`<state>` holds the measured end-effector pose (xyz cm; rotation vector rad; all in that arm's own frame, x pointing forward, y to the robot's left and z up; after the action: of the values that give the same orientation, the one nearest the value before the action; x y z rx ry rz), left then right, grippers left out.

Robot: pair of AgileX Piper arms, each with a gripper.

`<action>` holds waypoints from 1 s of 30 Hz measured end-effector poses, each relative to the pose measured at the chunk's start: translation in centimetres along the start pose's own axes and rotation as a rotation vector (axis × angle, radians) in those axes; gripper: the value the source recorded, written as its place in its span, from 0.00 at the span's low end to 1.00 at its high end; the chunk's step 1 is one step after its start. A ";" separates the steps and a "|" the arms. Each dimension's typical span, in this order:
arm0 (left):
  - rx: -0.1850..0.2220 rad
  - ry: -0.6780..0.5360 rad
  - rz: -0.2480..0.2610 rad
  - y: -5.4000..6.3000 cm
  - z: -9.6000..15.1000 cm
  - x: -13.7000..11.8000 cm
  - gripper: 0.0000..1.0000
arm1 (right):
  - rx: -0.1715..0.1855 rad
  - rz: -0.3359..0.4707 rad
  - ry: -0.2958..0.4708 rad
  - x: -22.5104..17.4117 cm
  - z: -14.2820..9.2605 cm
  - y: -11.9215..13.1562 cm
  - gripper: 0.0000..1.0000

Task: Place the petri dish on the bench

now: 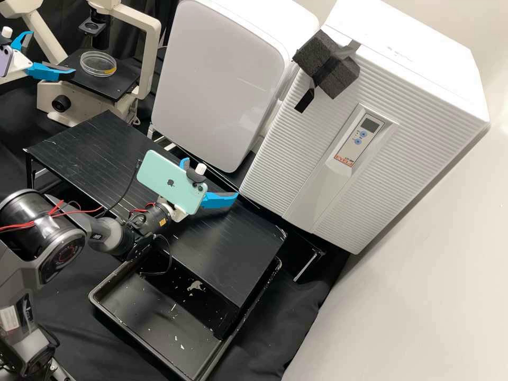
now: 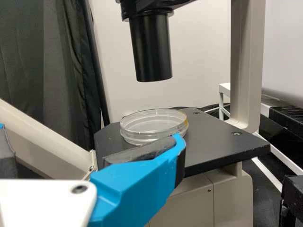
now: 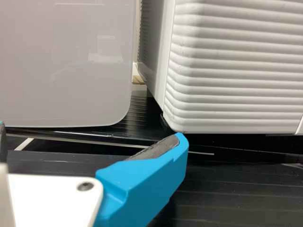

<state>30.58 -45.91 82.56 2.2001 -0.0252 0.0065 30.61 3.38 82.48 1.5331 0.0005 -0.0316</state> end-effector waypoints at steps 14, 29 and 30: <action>0.010 -0.038 0.016 0.4 0.7 0.6 1.00 | 0.000 0.000 0.000 0.0 0.0 0.0 1.00; 0.018 -0.154 -0.006 0.9 2.6 3.4 1.00 | 0.000 0.000 0.000 0.0 0.0 0.0 1.00; 0.018 -0.152 -0.002 1.0 2.5 3.5 1.00 | 0.000 0.000 0.000 0.0 0.0 0.0 1.00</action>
<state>34.08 -48.60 81.93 2.2146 -0.1088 -0.1622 30.61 3.38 82.48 1.5331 0.0005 -0.0316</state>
